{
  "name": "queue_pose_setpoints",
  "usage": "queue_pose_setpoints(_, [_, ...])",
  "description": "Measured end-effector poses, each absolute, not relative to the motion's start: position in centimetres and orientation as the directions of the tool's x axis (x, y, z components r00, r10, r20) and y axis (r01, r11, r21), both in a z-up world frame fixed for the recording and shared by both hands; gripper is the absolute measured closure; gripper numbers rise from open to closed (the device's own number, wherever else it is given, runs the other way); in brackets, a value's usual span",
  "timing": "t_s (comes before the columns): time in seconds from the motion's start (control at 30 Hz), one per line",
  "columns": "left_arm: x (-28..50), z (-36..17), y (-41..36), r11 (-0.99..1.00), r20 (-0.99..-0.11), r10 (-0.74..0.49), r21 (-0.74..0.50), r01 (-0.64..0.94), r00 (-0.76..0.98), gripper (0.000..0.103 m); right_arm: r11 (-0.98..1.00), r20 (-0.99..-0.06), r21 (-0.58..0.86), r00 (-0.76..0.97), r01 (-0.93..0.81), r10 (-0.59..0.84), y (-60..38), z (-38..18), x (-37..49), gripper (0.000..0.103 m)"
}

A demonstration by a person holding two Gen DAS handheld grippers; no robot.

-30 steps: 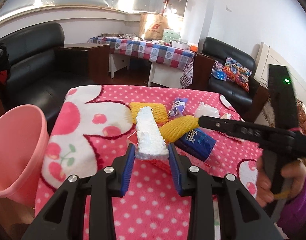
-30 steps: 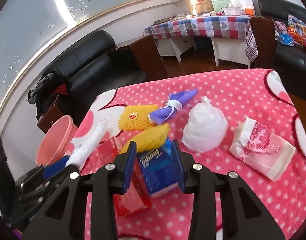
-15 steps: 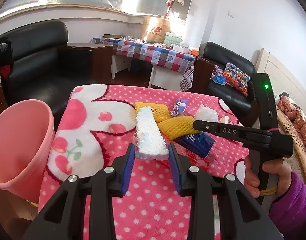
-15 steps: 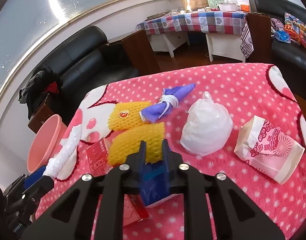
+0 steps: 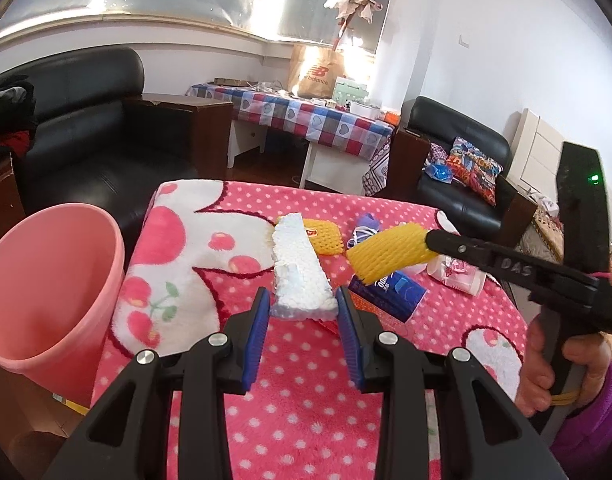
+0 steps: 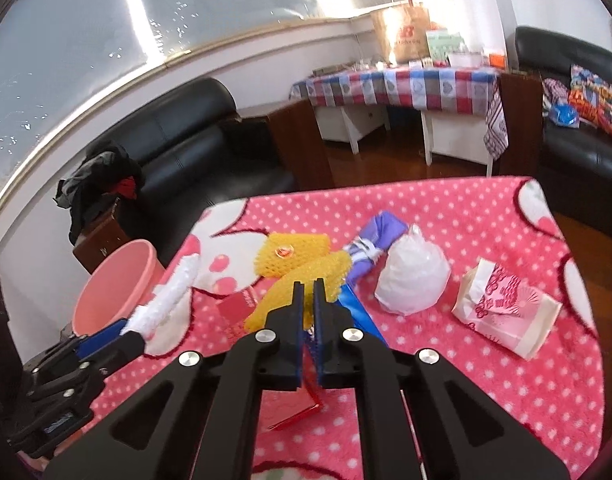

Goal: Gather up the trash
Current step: 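Carry the foam strip and yellow net over the pink bucket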

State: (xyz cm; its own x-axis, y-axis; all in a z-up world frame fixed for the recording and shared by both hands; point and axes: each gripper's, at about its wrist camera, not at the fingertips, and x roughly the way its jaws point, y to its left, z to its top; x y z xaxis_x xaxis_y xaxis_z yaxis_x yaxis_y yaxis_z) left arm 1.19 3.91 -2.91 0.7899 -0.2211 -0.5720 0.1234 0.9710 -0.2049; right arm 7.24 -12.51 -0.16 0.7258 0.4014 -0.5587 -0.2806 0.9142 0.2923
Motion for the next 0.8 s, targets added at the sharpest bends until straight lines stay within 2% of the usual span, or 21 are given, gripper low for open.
queue_pose_setpoints(0.27, [-0.2, -2.0, 5.3, 0.976, -0.549, -0.184, -0.202, 0.084, 0.815, 0.07, 0.91, -0.503, 0.245, 0.759, -0.333, 0.413, -10.5, 2.6, 5.4, 0.098])
queue_pose_setpoints(0.8, [-3.9, -0.8, 12.9, 0.975, -0.536, 0.003, -0.186, -0.121, 0.844, 0.07, 0.825, -0.492, 0.229, 0.67, -0.517, 0.556, 0.1, 4.0, 5.1, 0.098])
